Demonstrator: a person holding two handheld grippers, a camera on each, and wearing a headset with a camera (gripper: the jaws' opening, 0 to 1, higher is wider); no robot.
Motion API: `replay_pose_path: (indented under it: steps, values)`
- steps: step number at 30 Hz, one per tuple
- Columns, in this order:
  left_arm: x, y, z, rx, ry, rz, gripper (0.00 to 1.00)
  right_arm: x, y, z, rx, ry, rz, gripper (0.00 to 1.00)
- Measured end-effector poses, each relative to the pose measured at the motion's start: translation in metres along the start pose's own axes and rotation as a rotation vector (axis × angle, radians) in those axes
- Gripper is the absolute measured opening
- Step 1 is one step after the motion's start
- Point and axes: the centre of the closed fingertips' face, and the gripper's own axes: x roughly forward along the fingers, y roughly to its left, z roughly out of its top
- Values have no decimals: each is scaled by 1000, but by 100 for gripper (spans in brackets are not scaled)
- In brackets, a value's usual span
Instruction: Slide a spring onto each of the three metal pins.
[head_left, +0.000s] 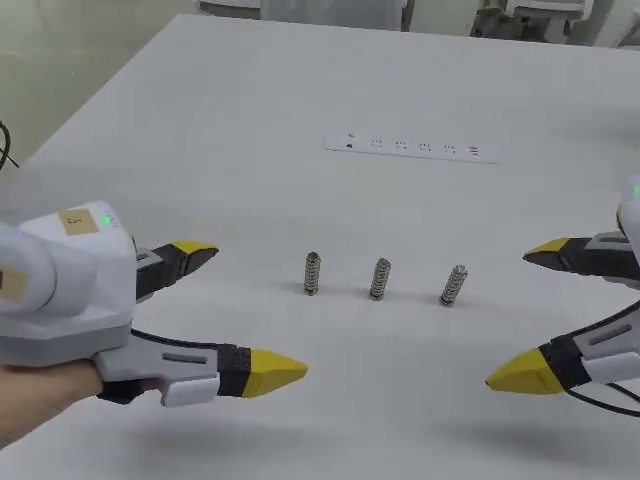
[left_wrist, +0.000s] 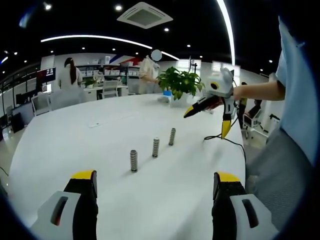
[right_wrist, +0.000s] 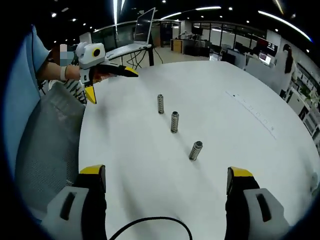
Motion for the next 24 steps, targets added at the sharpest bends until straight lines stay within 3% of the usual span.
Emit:
replay_pose_path:
  steps: [7,14,24]
  values:
    - [-7,-2,0,-3,-3,15,94,-27,3,-13,79,-50,-69,99]
    - [-16,-4,2,-5,-11,33,94,-49,13,-29,143,-74,-106,98]
    - [-27,-5,5,-10,-16,64,94,-58,19,-34,189,-114,-129,98]
